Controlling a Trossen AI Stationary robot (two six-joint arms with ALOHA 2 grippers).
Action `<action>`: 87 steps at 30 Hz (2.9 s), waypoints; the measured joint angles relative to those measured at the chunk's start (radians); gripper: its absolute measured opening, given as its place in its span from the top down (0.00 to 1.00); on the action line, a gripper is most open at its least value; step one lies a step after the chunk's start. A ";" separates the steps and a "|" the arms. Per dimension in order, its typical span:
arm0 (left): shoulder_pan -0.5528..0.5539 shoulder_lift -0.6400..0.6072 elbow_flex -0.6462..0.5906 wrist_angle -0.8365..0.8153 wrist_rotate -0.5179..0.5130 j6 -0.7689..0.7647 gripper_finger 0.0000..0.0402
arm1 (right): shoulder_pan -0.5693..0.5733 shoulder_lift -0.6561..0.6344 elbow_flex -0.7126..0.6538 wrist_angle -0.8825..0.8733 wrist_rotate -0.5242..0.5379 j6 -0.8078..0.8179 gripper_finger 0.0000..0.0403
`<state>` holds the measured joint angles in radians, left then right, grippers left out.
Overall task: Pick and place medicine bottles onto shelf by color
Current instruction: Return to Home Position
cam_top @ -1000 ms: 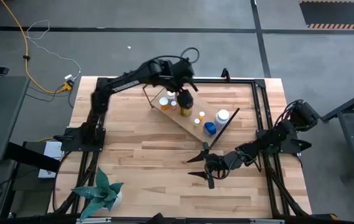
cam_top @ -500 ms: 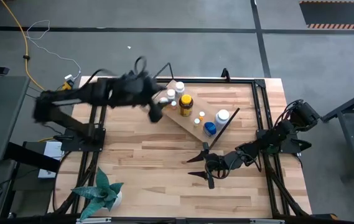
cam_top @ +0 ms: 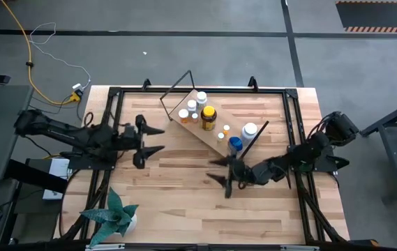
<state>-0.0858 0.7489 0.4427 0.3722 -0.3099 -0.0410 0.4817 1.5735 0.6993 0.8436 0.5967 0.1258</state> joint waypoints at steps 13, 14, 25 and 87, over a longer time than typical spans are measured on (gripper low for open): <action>-0.114 -0.245 -0.186 -0.058 -0.187 -0.051 0.64 | -0.131 -0.318 0.134 -0.586 0.057 0.008 0.86; -0.114 -0.264 -0.199 -0.060 -0.186 -0.051 0.69 | -0.136 -0.357 0.132 -0.642 0.051 0.016 0.92; -0.114 -0.424 -0.275 -0.075 -0.135 -0.011 0.99 | -0.190 -0.800 -0.149 -0.802 -0.117 0.102 0.99; -0.085 -0.426 -0.276 -0.217 -0.189 -0.026 1.00 | -0.381 -1.340 -0.614 -0.576 -0.460 0.165 1.00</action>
<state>-0.1713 0.3227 0.1669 0.1549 -0.4986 -0.0671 0.1005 0.2333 0.0853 0.2672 0.1364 0.2909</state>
